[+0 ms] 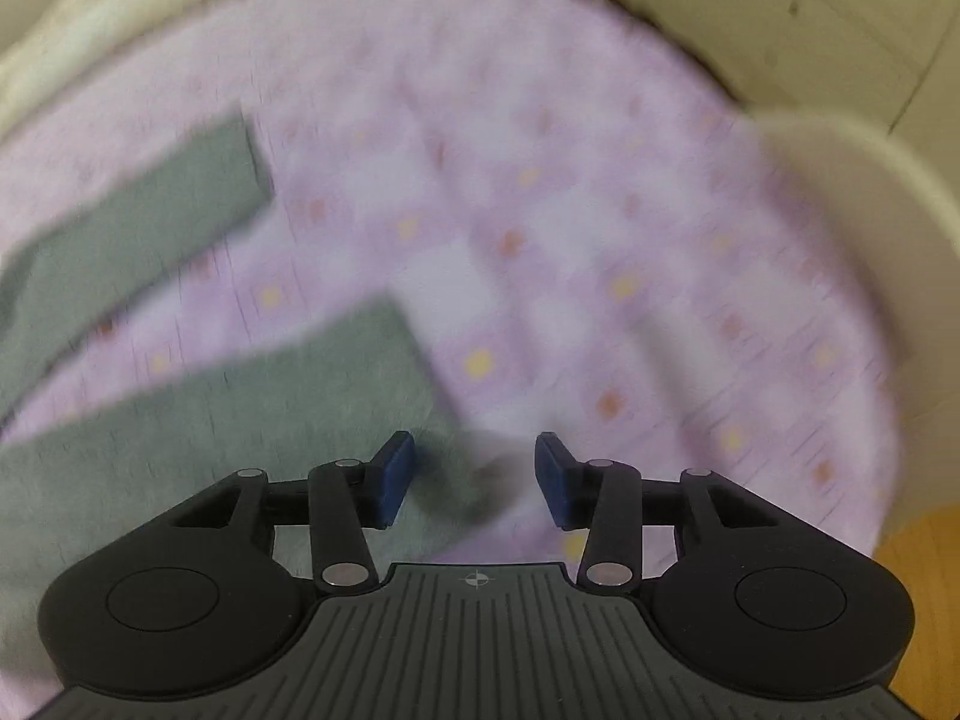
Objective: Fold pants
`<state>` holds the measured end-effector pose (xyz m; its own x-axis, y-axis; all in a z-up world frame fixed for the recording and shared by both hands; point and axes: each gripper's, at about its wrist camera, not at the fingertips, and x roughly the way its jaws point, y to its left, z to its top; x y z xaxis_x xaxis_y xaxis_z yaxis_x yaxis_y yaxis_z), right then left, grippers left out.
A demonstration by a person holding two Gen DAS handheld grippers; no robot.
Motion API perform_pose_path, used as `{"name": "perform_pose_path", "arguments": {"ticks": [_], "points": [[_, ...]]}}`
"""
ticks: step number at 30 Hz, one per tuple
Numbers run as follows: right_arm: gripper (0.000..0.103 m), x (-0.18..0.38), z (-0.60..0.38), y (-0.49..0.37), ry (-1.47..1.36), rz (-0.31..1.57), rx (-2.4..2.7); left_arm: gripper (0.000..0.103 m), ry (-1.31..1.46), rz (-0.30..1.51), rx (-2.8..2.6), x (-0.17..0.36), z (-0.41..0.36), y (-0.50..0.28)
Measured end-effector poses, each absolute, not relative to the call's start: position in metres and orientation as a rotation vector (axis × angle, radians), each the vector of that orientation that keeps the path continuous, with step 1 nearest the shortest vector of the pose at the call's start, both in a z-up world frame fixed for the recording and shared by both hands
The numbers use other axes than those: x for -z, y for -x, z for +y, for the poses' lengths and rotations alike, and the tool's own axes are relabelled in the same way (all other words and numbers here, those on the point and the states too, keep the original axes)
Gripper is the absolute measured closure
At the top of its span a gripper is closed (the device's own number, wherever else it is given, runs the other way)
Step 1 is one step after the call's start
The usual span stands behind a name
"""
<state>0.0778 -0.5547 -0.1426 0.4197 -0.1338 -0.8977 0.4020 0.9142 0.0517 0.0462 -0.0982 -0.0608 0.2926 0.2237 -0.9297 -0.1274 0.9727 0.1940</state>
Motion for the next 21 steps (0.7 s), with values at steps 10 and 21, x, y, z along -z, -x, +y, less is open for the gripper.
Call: {"name": "perform_pose_path", "arguments": {"ticks": [10, 21], "points": [[0.060, 0.174, -0.492, -0.121, -0.135, 1.206, -0.046, 0.068, -0.128, 1.278, -0.256, 0.077, -0.078, -0.059], [0.033, 0.162, -0.490, -0.208, -0.409, 1.084, 0.058, 0.068, -0.163, 1.270, -0.232, 0.084, -0.045, -0.114]]}}
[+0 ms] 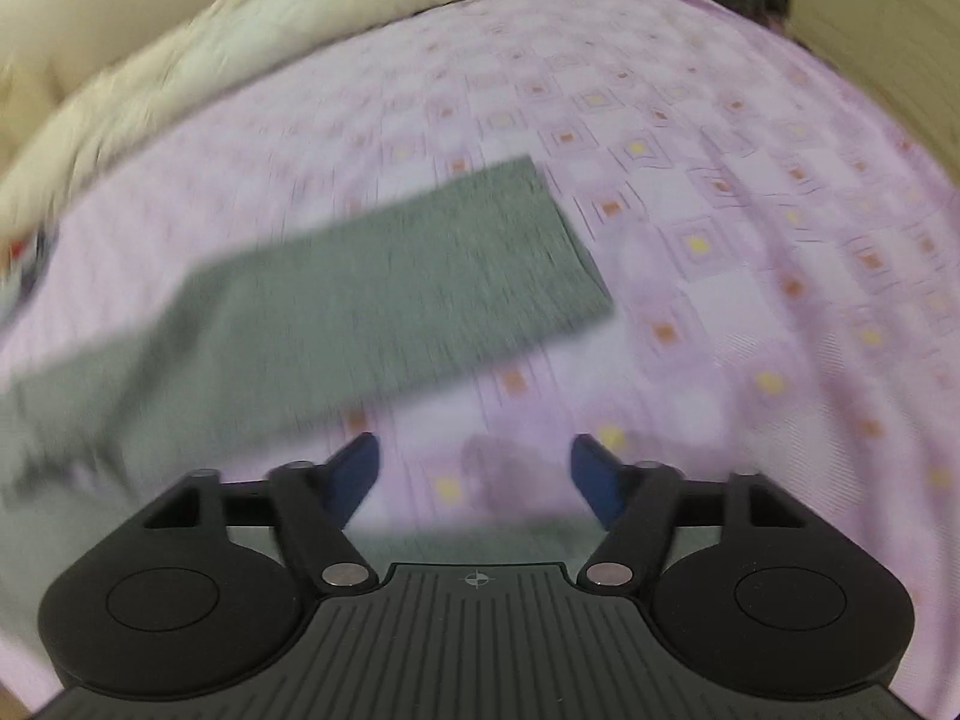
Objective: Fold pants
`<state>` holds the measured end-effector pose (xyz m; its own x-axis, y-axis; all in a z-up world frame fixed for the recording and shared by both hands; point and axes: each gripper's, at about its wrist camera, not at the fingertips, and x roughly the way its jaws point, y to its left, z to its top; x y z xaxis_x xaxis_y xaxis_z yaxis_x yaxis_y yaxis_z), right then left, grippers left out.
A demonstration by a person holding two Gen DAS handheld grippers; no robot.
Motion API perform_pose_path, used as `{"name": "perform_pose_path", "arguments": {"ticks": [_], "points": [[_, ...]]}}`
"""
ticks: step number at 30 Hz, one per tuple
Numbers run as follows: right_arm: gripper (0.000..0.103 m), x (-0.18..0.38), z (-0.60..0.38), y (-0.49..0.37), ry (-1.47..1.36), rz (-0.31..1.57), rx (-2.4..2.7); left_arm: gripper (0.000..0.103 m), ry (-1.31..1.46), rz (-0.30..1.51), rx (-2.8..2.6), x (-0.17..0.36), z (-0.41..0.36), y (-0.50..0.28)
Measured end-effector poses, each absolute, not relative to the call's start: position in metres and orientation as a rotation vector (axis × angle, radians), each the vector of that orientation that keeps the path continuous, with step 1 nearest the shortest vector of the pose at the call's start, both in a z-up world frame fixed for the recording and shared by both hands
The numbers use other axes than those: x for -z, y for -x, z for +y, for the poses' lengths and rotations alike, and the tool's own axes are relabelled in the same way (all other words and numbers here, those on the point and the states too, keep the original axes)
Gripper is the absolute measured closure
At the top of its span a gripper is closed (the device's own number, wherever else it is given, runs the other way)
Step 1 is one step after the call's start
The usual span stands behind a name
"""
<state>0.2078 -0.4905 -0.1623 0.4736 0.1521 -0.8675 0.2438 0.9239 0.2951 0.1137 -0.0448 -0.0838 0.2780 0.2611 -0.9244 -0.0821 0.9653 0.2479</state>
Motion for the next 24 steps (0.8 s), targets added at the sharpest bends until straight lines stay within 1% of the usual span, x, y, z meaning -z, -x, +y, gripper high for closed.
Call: {"name": "perform_pose_path", "arguments": {"ticks": [1, 3, 4, 6, 7, 8, 9, 10, 12, 14, 15, 17, 18, 19, 20, 21, 22, 23, 24], "points": [[0.032, 0.169, -0.496, -0.219, -0.474, 1.076, 0.098, 0.068, -0.162, 1.267, -0.223, 0.084, -0.043, -0.119], [0.025, 0.188, -0.504, -0.235, -0.601, 1.091, 0.200, 0.068, -0.165, 1.260, -0.211, 0.082, -0.038, -0.132], [0.025, 0.196, -0.506, -0.240, -0.656, 1.098, 0.237, 0.068, -0.166, 1.257, -0.206, 0.082, -0.036, -0.137], [0.018, 0.206, -0.510, -0.249, -0.741, 1.081, 0.297, 0.068, -0.171, 1.255, -0.196, 0.083, -0.030, -0.148], [0.018, 0.205, -0.507, -0.251, -0.744, 1.070, 0.311, 0.068, -0.176, 1.252, -0.194, 0.084, -0.027, -0.153], [0.042, 0.204, -0.505, -0.256, -0.733, 1.073, 0.316, 0.068, -0.182, 1.250, -0.193, 0.085, -0.024, -0.158], [0.090, 0.199, -0.501, -0.263, -0.693, 1.085, 0.302, 0.068, -0.189, 1.249, -0.190, 0.086, -0.020, -0.165], [0.093, 0.193, -0.497, -0.270, -0.635, 1.100, 0.279, 0.068, -0.196, 1.246, -0.184, 0.087, -0.018, -0.170], [0.093, 0.172, -0.483, -0.276, -0.439, 1.096, 0.248, 0.068, -0.203, 1.238, -0.171, 0.089, -0.013, -0.182], [0.093, 0.165, -0.487, -0.280, -0.280, 1.091, 0.305, 0.068, -0.210, 1.236, -0.161, 0.093, -0.008, -0.194], [0.093, 0.168, -0.497, -0.281, -0.266, 1.105, 0.354, 0.068, -0.211, 1.236, -0.156, 0.095, -0.006, -0.200], [0.090, 0.176, -0.514, -0.282, -0.312, 1.155, 0.418, 0.068, -0.212, 1.243, -0.141, 0.100, -0.003, -0.214], [0.085, 0.175, -0.519, -0.281, -0.336, 1.152, 0.415, 0.068, -0.210, 1.246, -0.137, 0.101, -0.001, -0.219], [0.082, 0.169, -0.518, -0.279, -0.316, 1.119, 0.409, 0.068, -0.205, 1.245, -0.135, 0.102, 0.001, -0.224], [0.076, 0.158, -0.513, -0.277, -0.270, 1.072, 0.388, 0.068, -0.202, 1.241, -0.132, 0.102, 0.002, -0.229], [0.064, 0.147, -0.505, -0.277, -0.227, 1.032, 0.340, 0.068, -0.202, 1.240, -0.129, 0.103, 0.003, -0.235], [0.058, 0.138, -0.497, -0.277, -0.191, 1.005, 0.263, 0.068, -0.204, 1.239, -0.127, 0.105, 0.004, -0.239], [0.046, 0.133, -0.486, -0.282, -0.151, 0.990, 0.162, 0.068, -0.205, 1.240, -0.122, 0.107, 0.004, -0.245], [0.040, 0.131, -0.472, -0.288, -0.095, 0.994, 0.043, 0.068, -0.203, 1.242, -0.118, 0.109, 0.004, -0.249]]}}
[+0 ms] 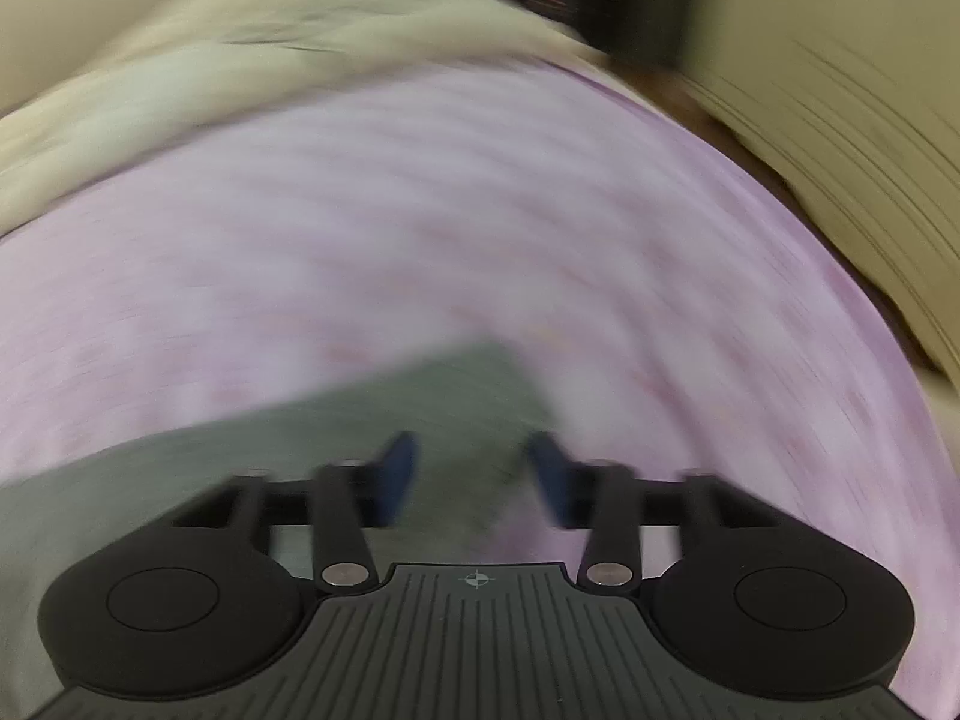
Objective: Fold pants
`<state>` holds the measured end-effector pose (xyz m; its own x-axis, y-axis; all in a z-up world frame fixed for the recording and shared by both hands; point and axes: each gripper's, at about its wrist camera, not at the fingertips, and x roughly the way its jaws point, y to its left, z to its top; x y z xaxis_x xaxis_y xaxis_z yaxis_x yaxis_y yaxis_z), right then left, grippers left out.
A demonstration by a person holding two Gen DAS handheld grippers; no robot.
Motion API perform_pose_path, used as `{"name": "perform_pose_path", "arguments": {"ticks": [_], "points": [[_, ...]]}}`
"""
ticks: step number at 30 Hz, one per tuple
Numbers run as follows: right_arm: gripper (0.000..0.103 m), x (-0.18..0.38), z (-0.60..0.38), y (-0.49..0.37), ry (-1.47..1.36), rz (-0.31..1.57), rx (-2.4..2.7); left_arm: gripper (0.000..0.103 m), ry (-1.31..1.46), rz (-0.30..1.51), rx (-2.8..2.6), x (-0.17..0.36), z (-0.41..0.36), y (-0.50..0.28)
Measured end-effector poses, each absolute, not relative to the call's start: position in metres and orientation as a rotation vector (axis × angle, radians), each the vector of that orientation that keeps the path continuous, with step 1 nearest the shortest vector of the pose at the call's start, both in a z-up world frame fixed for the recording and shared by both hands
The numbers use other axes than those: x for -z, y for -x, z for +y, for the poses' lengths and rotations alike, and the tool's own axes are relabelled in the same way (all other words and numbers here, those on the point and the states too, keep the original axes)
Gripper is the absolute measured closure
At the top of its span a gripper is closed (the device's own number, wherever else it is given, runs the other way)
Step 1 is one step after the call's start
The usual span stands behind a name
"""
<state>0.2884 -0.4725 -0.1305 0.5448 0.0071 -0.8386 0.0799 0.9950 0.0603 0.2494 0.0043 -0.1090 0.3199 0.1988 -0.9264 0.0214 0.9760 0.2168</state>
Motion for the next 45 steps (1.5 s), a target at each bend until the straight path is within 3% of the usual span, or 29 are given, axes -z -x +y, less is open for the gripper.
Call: {"name": "perform_pose_path", "arguments": {"ticks": [13, 20, 22, 23, 24, 30, 37, 45], "points": [[0.040, 0.182, -0.334, -0.389, 0.587, 1.210, -0.734, 0.068, -0.135, 1.265, -0.124, 0.121, 0.010, -0.291], [0.037, 0.207, -0.323, -0.418, 0.512, 1.418, -0.643, 0.068, -0.124, 1.277, -0.136, 0.125, 0.015, -0.297], [0.066, 0.201, -0.324, -0.412, 0.472, 1.410, -0.647, 0.068, -0.109, 1.283, -0.134, 0.125, 0.016, -0.300], [0.094, 0.198, -0.323, -0.408, 0.469, 1.402, -0.655, 0.068, -0.098, 1.284, -0.132, 0.125, 0.017, -0.301], [0.097, 0.193, -0.321, -0.398, 0.486, 1.394, -0.655, 0.068, -0.080, 1.286, -0.128, 0.124, 0.018, -0.302], [0.097, 0.160, -0.312, -0.322, 0.610, 1.213, -0.627, 0.068, 0.029, 1.328, -0.078, 0.124, 0.019, -0.316], [0.097, 0.175, -0.289, -0.241, 0.669, 1.140, -0.521, 0.068, 0.130, 1.337, -0.024, 0.123, 0.012, -0.341], [0.098, 0.184, -0.284, -0.238, 0.610, 1.122, -0.427, 0.069, 0.225, 1.435, -0.048, 0.139, 0.018, -0.359]]}}
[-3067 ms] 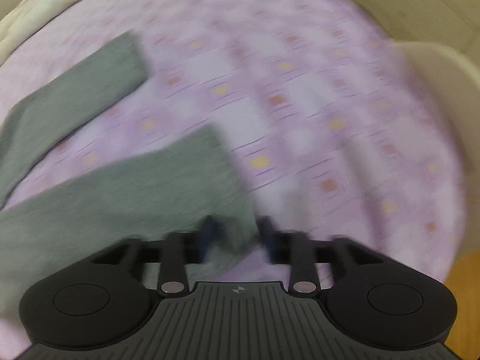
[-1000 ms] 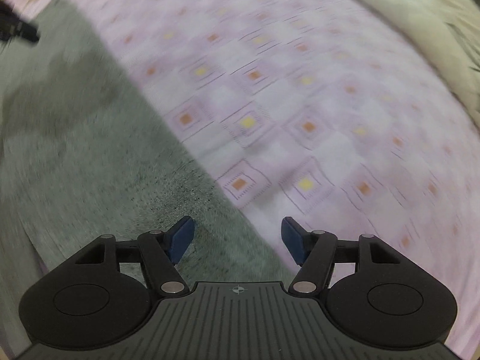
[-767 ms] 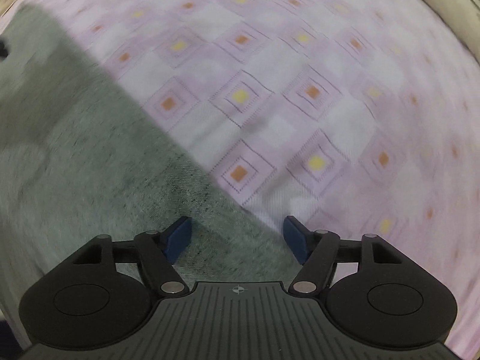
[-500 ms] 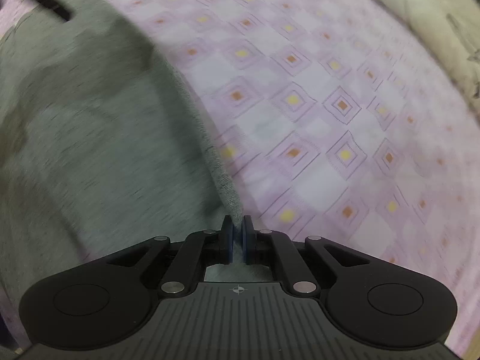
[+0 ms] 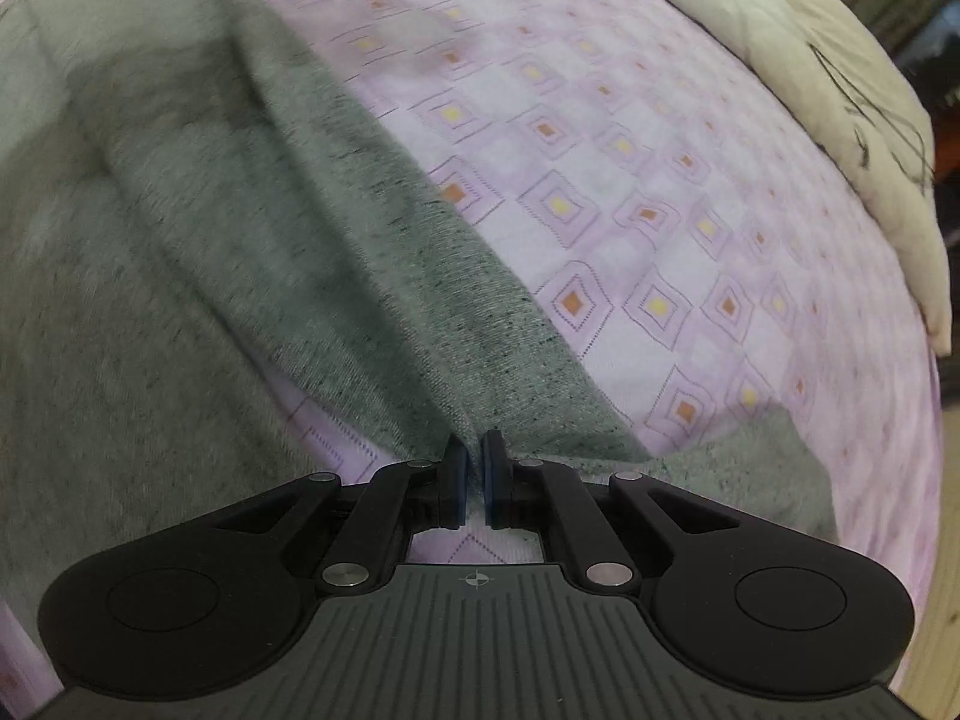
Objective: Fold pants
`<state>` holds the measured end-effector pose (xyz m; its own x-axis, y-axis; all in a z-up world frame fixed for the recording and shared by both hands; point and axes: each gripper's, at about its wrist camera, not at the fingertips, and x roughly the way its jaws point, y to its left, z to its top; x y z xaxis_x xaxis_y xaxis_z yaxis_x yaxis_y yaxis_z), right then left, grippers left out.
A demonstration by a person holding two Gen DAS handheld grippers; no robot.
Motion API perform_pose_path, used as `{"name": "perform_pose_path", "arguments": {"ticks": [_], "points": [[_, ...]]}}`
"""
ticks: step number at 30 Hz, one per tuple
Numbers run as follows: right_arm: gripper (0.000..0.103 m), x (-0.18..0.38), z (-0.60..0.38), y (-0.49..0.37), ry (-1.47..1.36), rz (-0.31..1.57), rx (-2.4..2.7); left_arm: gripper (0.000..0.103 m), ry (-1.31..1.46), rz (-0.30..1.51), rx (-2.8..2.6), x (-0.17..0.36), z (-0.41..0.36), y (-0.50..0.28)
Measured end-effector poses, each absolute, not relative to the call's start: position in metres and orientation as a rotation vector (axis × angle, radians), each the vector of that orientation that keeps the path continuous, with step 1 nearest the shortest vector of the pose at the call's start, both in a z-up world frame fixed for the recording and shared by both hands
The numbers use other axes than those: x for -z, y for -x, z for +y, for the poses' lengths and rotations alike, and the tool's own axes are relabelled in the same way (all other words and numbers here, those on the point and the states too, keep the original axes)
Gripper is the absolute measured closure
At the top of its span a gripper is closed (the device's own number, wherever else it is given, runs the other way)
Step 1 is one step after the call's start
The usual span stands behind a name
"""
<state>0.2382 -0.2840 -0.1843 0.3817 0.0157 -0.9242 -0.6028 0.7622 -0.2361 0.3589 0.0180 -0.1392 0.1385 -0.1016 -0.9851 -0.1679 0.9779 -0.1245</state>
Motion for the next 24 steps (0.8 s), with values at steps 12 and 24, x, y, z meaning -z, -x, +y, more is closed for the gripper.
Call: {"name": "perform_pose_path", "arguments": {"ticks": [12, 24], "points": [[0.098, 0.192, -0.294, -0.255, 0.510, 1.118, -0.415, 0.069, 0.274, 1.480, -0.147, 0.155, 0.025, -0.340], [0.098, 0.198, -0.301, -0.278, 0.426, 1.120, -0.384, 0.099, 0.543, 1.460, -0.125, 0.186, 0.026, -0.350]]}}
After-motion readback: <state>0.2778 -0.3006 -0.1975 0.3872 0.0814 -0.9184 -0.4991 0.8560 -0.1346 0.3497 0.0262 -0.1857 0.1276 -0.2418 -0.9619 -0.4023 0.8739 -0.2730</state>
